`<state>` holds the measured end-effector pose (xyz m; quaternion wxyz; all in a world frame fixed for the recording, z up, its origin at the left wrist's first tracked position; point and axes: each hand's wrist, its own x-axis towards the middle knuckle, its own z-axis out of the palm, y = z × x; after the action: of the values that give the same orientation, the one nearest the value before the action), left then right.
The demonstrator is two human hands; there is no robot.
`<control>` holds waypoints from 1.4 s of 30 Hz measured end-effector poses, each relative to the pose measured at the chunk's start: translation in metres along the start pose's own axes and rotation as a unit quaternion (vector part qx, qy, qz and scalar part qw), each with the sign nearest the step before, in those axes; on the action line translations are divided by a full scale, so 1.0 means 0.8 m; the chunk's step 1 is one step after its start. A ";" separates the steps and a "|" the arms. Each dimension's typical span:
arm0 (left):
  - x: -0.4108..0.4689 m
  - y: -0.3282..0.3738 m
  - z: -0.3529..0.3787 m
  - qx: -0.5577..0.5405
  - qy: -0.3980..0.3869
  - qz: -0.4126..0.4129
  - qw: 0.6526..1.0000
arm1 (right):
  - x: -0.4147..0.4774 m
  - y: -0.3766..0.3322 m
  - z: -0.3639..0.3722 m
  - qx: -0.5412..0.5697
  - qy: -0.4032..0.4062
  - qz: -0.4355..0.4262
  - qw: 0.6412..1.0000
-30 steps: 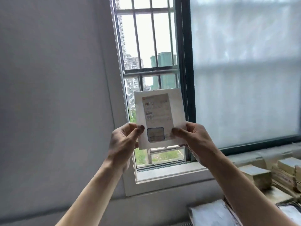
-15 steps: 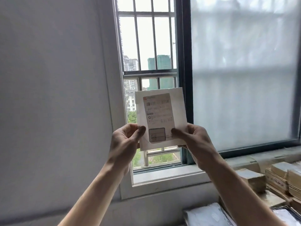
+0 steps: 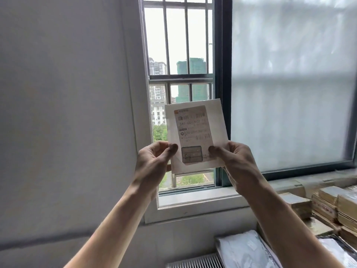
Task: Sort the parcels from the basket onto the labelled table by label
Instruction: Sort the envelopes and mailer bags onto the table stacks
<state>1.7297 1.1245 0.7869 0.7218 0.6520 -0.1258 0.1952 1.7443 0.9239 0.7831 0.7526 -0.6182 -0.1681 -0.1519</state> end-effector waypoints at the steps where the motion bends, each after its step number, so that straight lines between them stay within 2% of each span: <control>1: -0.001 0.000 0.000 0.001 -0.001 -0.001 1.000 | -0.001 0.001 0.000 0.001 0.003 0.000 1.000; 6: -0.006 0.002 0.000 -0.001 -0.006 -0.002 1.000 | -0.006 0.002 0.001 0.003 0.017 0.002 1.000; 16: -0.031 0.006 0.020 0.005 0.033 -0.011 0.999 | -0.029 0.016 -0.029 0.042 -0.030 0.038 0.998; 19: -0.045 0.003 0.026 0.020 0.052 -0.009 0.998 | -0.046 0.016 -0.035 0.018 -0.039 0.047 0.998; 25: -0.078 0.003 0.044 0.063 0.009 0.015 0.998 | -0.087 -0.015 -0.053 -0.035 -0.029 0.037 0.998; 31: -0.124 0.012 0.062 0.027 0.006 0.019 0.999 | -0.146 -0.044 -0.070 -0.084 0.028 0.032 0.996; 37: -0.194 -0.001 0.053 0.033 -0.091 -0.042 0.994 | -0.232 -0.044 -0.087 -0.076 0.053 0.084 0.992; 42: -0.258 -0.035 0.077 0.081 -0.185 -0.098 0.974 | -0.305 -0.041 -0.126 -0.146 0.081 0.107 0.980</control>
<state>1.5627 1.0374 0.6795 0.6463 0.7422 -0.1768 0.0090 1.5172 0.8240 0.6864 0.6773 -0.7215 -0.0158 -0.1430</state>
